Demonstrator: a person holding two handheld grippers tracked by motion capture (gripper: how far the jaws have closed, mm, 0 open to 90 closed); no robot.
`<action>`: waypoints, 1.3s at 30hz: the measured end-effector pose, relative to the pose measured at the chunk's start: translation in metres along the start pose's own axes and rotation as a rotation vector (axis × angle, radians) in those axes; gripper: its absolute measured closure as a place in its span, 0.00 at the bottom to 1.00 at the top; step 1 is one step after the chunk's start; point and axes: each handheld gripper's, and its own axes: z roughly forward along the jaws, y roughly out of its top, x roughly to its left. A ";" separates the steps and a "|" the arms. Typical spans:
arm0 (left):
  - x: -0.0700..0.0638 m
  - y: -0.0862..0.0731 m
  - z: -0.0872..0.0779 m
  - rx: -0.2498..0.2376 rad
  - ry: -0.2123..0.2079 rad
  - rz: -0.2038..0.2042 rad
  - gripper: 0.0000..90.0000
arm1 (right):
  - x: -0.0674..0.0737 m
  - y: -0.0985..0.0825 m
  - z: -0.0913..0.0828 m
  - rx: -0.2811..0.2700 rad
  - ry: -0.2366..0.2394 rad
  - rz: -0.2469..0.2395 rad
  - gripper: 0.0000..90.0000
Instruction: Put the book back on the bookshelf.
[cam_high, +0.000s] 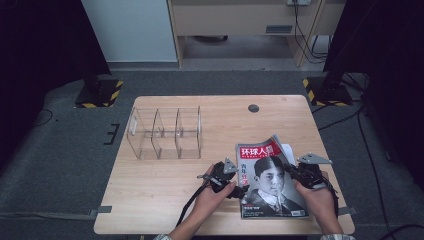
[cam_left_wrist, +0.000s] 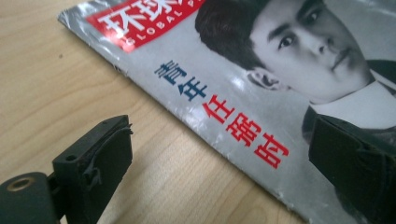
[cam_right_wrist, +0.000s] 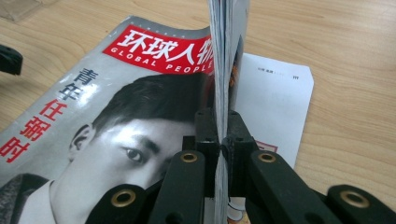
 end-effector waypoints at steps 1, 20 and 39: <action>0.000 -0.001 0.000 0.001 0.002 0.001 0.06 | 0.000 0.001 -0.001 -0.003 0.001 -0.001 0.97; 0.001 -0.003 0.006 -0.027 -0.018 -0.016 0.08 | 0.012 0.016 -0.014 -0.041 0.011 -0.063 0.97; 0.001 -0.001 0.008 -0.049 -0.056 -0.014 0.07 | 0.019 0.033 -0.039 -0.141 0.089 -0.080 0.97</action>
